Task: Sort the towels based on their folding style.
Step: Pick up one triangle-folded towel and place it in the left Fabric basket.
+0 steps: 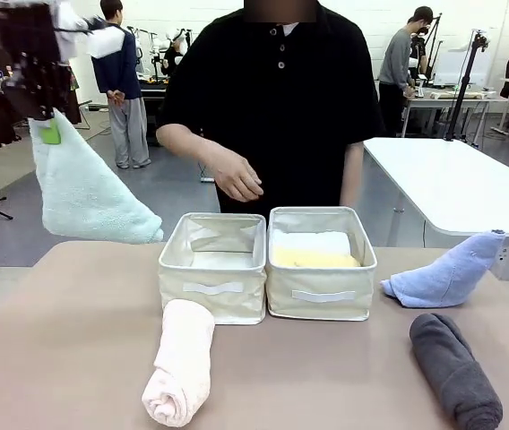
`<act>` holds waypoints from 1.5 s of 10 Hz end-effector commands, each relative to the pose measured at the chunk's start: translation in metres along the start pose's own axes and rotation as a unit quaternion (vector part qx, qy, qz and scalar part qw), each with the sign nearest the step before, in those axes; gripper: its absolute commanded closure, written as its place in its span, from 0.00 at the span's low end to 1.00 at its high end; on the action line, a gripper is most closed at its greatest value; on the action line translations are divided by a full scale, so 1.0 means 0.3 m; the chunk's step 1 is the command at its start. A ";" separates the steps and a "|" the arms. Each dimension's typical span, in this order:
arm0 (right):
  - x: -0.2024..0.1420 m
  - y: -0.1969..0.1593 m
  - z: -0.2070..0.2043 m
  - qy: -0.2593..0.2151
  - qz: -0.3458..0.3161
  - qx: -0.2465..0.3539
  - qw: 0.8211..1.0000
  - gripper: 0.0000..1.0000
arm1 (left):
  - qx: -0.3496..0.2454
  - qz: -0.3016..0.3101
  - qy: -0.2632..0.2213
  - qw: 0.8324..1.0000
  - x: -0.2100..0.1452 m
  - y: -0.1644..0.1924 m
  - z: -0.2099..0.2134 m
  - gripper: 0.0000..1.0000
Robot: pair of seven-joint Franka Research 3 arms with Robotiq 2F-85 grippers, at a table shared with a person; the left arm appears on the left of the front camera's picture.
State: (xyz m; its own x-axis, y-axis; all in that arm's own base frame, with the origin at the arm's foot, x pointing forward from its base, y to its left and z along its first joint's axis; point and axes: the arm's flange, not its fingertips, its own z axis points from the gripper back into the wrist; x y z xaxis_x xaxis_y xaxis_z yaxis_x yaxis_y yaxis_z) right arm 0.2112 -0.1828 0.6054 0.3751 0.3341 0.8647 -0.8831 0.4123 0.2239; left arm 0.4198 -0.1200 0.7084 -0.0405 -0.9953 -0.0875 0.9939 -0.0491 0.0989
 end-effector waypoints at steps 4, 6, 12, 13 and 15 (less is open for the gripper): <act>0.012 -0.005 0.002 -0.016 0.009 0.004 1.000 0.00 | 0.003 0.065 0.095 0.993 -0.601 -0.360 0.161 0.84; 0.012 -0.005 0.002 -0.016 0.009 0.004 1.000 0.00 | -0.008 0.078 0.088 0.993 -0.625 -0.372 0.136 0.84; 0.012 -0.005 0.002 -0.016 0.009 0.004 1.000 0.00 | 0.004 0.065 0.066 0.996 -0.552 -0.308 0.114 0.84; 0.012 -0.005 0.002 -0.016 0.009 0.004 1.000 0.00 | 0.007 0.047 0.074 0.996 -0.475 -0.276 0.116 0.84; 0.012 -0.005 0.002 -0.016 0.009 0.004 1.000 0.00 | 0.012 0.006 0.108 0.994 -0.290 -0.214 0.119 0.84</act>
State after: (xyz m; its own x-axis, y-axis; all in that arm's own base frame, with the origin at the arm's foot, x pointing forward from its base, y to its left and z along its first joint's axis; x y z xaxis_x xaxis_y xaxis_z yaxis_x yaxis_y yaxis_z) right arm 0.2116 -0.1829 0.6055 0.3776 0.3349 0.8633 -0.8824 0.4129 0.2258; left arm 0.3455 -0.0152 0.7409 0.0091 -0.9639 -0.2663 0.9936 -0.0211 0.1106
